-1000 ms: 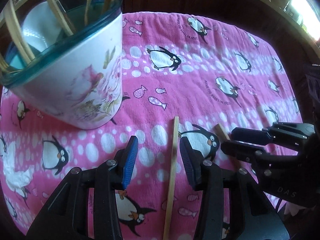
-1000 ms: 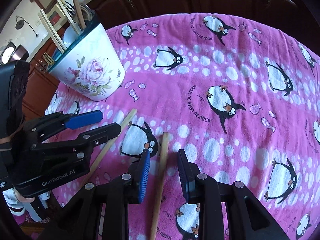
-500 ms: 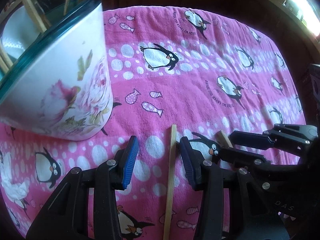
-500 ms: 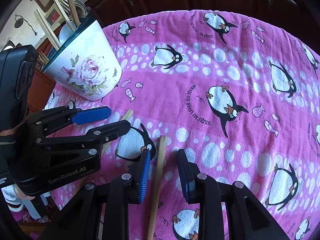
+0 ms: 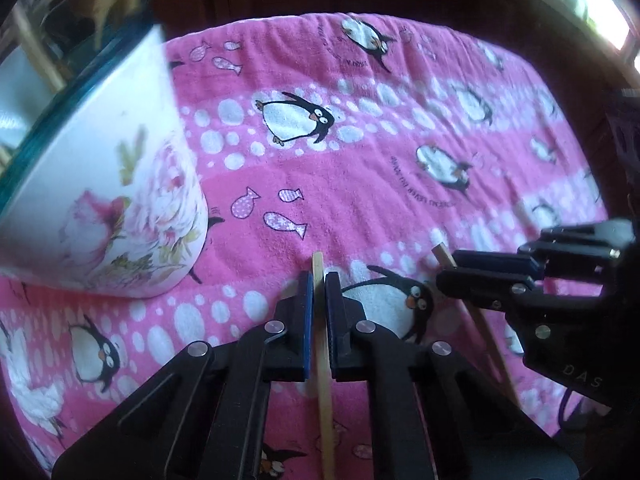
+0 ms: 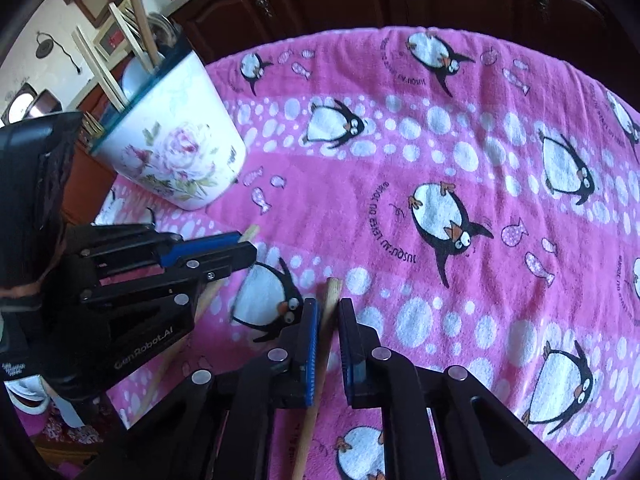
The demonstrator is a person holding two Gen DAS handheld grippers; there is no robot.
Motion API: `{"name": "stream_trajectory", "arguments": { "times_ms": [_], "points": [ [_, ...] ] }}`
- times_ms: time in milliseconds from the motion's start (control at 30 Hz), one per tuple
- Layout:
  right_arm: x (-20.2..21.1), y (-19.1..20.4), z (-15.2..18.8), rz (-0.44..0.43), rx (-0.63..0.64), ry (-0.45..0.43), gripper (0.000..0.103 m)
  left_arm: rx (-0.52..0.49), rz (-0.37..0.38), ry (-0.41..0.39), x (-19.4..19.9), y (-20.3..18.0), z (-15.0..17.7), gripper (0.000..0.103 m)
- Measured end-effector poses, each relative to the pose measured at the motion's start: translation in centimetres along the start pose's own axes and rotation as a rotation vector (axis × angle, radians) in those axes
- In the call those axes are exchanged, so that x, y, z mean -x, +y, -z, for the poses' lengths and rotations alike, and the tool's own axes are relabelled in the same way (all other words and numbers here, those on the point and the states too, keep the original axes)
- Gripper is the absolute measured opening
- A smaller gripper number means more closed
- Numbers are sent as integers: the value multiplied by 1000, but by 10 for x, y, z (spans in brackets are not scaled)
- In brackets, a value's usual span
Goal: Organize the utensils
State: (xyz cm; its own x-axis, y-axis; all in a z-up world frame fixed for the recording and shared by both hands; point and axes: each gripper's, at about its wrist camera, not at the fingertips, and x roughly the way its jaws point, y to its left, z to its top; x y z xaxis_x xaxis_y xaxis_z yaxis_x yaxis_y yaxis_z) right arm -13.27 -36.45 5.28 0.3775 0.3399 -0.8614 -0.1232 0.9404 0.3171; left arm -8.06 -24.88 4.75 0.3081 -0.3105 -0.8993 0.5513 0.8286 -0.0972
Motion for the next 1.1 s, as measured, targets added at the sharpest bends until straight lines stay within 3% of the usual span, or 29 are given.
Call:
{"name": "stream_trajectory", "arguments": {
  "times_ms": [367, 767, 1100],
  "points": [
    [66, 18, -4, -64, 19, -139, 8, 104, 95, -151, 78, 18, 6, 4],
    [146, 59, -1, -79, 124, -288, 8, 74, 121, -319, 171, 14, 15, 4],
    [186, 85, 4, -80, 194, -366, 8, 56, 108, -420, 226, 12, 21, 4]
  ]
}}
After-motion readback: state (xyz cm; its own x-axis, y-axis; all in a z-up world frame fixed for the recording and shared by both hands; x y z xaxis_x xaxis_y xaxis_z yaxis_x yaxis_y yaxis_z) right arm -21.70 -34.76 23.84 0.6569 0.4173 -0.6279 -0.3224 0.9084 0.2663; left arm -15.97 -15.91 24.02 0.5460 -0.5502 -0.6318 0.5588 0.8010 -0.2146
